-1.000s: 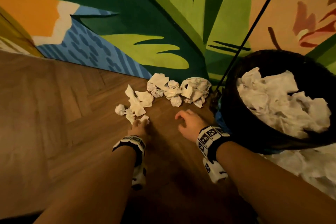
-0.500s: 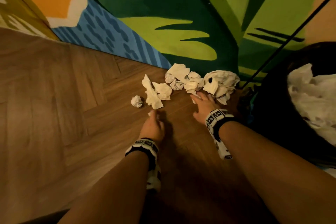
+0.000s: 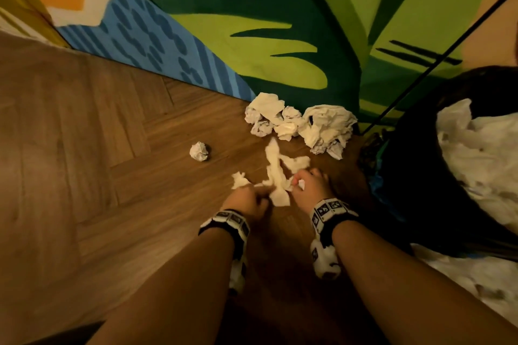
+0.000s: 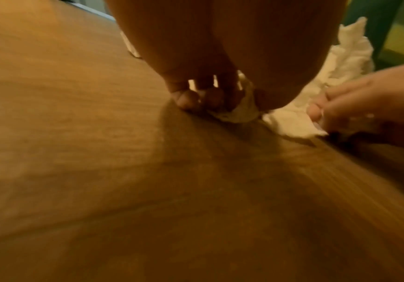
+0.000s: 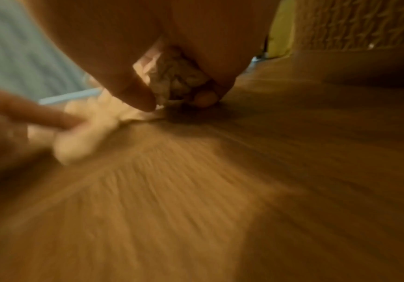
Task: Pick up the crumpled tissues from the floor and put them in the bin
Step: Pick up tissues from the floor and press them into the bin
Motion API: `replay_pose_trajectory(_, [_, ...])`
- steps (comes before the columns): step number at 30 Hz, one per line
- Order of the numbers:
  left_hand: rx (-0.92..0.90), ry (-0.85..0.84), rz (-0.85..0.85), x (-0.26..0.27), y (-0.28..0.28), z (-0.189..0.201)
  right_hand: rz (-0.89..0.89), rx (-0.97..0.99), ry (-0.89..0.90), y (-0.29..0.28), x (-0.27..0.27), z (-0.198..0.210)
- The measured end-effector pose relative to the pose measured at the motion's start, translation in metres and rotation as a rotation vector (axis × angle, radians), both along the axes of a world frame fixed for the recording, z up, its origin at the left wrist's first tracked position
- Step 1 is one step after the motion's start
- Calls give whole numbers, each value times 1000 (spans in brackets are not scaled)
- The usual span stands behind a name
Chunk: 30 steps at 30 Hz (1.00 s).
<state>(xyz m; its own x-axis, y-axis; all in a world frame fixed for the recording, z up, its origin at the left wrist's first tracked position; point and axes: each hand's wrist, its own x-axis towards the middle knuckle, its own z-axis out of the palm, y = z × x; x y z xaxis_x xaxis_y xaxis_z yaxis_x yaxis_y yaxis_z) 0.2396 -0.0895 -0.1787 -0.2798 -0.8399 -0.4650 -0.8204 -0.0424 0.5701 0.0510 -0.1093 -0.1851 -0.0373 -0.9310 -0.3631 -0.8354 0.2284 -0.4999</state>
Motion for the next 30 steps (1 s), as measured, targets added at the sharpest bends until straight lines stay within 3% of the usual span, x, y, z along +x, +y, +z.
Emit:
replay_pose_trajectory(2, [1, 82, 49, -7, 5, -4, -142, -18, -132, -3, 2, 6])
replay_pose_trajectory(6, [-182, 85, 422, 5, -7, 0, -272, -103, -279, -1, 2, 13])
replay_pose_trajectory(10, [-290, 138, 849, 34, -34, 13, -154, -43, -258, 6, 5, 11])
replay_pose_trajectory(13, [-220, 78, 985, 56, -52, 17, -5, 53, -80, 10, 7, 7])
replay_pose_trajectory(16, [-75, -10, 978, 74, -59, 11, 67, 41, -45, 15, 8, 4])
replay_pose_trajectory(21, [-6, -180, 741, 82, -51, -4, 148, 51, -26, 20, 4, 6])
replay_pose_trajectory(26, [84, -201, 736, 64, -43, -3, -76, -23, -174, 19, -3, 9])
replay_pose_trajectory(30, [-69, -52, 697, 40, -32, 1, -196, -32, -318, 16, -2, 12])
